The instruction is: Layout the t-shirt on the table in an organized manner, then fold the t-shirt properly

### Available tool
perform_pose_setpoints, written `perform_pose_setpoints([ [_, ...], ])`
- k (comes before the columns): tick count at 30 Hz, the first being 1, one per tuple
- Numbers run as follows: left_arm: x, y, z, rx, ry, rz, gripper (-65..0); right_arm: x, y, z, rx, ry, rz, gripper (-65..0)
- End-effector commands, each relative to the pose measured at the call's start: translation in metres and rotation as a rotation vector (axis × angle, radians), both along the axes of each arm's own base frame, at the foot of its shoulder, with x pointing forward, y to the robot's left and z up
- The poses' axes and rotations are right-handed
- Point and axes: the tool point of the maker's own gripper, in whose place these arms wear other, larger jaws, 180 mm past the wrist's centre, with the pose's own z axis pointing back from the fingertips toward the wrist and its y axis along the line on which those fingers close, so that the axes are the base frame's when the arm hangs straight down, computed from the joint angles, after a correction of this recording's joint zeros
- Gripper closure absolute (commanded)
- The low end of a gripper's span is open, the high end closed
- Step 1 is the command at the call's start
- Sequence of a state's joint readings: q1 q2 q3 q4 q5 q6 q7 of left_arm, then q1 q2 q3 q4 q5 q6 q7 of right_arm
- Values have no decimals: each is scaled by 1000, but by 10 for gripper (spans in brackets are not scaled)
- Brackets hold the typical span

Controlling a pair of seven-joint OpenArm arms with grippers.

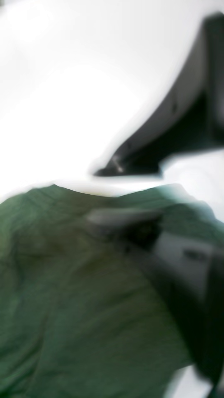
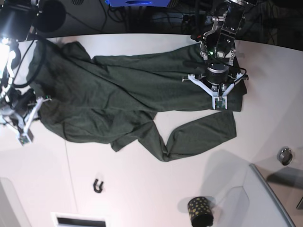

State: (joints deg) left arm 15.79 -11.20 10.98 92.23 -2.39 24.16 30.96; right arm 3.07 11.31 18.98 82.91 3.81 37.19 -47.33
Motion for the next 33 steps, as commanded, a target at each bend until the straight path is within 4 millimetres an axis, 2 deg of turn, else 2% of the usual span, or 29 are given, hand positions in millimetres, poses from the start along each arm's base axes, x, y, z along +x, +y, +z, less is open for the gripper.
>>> perform_pose_setpoints([
  [1, -7, 3, 2, 12, -4, 3, 0, 16, -7, 0, -7, 10, 23, -8],
  [6, -44, 12, -17, 40, 85, -11, 0, 44, 4, -29, 91, 74, 62, -11],
  [10, -63, 20, -24, 57, 126, -11, 0, 46, 17, -46, 128, 126, 84, -11],
  [13, -68, 24, -26, 69, 138, -15, 0, 44, 23, -57, 146, 157, 73, -11],
  [17, -69, 29, -27, 81, 145, -18, 0, 55, 11, -69, 171, 61, -74, -12],
  [20, -75, 35, -35, 97, 174, -15, 0, 72, 0, -69, 192, -16, -152, -14],
  [25, -78, 42, -37, 115, 185, -19, 0, 94, -21, -62, 202, -197, -259, -15],
  [27, -77, 45, -35, 122, 182, -23, 0, 104, -29, -52, 193, -310, -290, -15],
  [29, -76, 44, -33, 122, 176, -25, 0, 117, -35, -35, 184, -431, -304, -15],
  [31, -69, 40, -25, 112, 149, -31, 0, 140, -39, -6, 187, -546, -302, -15],
  [33, -66, 34, -16, 97, 123, -39, 0, 154, -54, 19, 167, -612, -297, -11],
])
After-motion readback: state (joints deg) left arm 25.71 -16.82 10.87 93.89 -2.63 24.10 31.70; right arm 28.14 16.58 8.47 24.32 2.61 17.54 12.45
